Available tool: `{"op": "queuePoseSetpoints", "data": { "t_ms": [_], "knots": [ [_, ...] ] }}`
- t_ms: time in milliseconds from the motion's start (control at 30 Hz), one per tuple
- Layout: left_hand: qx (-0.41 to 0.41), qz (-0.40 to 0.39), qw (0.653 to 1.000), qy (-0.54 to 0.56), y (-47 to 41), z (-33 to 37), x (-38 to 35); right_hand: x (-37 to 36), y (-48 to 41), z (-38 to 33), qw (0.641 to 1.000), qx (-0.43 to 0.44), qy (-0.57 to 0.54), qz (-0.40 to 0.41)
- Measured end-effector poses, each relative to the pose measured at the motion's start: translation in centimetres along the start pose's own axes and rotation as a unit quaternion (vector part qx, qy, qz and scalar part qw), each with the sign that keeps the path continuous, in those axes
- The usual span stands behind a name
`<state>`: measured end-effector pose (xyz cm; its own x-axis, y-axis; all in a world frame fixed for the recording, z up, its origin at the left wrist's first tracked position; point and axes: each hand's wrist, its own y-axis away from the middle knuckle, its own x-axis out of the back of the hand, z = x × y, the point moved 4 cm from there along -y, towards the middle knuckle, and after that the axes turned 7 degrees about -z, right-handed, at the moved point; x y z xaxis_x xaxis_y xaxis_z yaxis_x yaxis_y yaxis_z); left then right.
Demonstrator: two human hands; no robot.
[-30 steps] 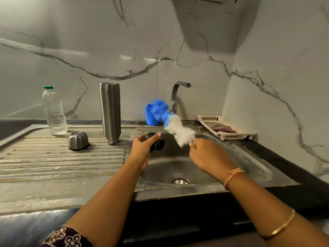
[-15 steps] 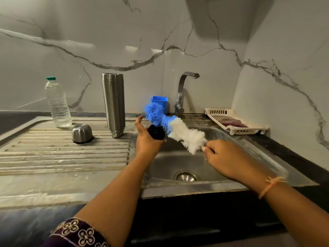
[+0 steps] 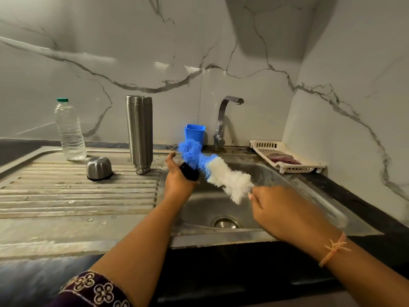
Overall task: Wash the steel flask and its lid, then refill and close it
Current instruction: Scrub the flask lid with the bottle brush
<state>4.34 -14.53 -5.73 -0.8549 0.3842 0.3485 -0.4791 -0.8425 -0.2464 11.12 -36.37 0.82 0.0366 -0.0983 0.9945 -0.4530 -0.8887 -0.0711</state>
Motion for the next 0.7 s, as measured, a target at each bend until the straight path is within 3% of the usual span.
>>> {"op": "queuePoseSetpoints", "data": {
  "t_ms": [67,200,367,567,700],
  "knots": [
    [0.025,0.020,0.999,0.014,-0.3,-0.7,0.4,-0.2,0.5,-0.7,1.000,0.005,0.003,-0.003],
    [-0.033,-0.015,0.999,-0.017,0.1,0.2,-0.6,0.2,0.1,-0.8,1.000,-0.018,-0.006,0.015],
    [0.043,0.032,0.998,0.022,0.0,-0.5,0.8,-0.3,1.2,-1.6,1.000,0.007,-0.004,0.001],
    [-0.032,-0.025,0.999,0.009,0.2,0.2,-0.8,-0.1,-0.1,-1.3,0.999,-0.020,-0.023,0.019],
    [0.011,0.007,0.998,0.062,0.0,-0.1,0.4,-0.4,0.6,-1.9,1.000,0.000,-0.017,0.005]
  ]
}}
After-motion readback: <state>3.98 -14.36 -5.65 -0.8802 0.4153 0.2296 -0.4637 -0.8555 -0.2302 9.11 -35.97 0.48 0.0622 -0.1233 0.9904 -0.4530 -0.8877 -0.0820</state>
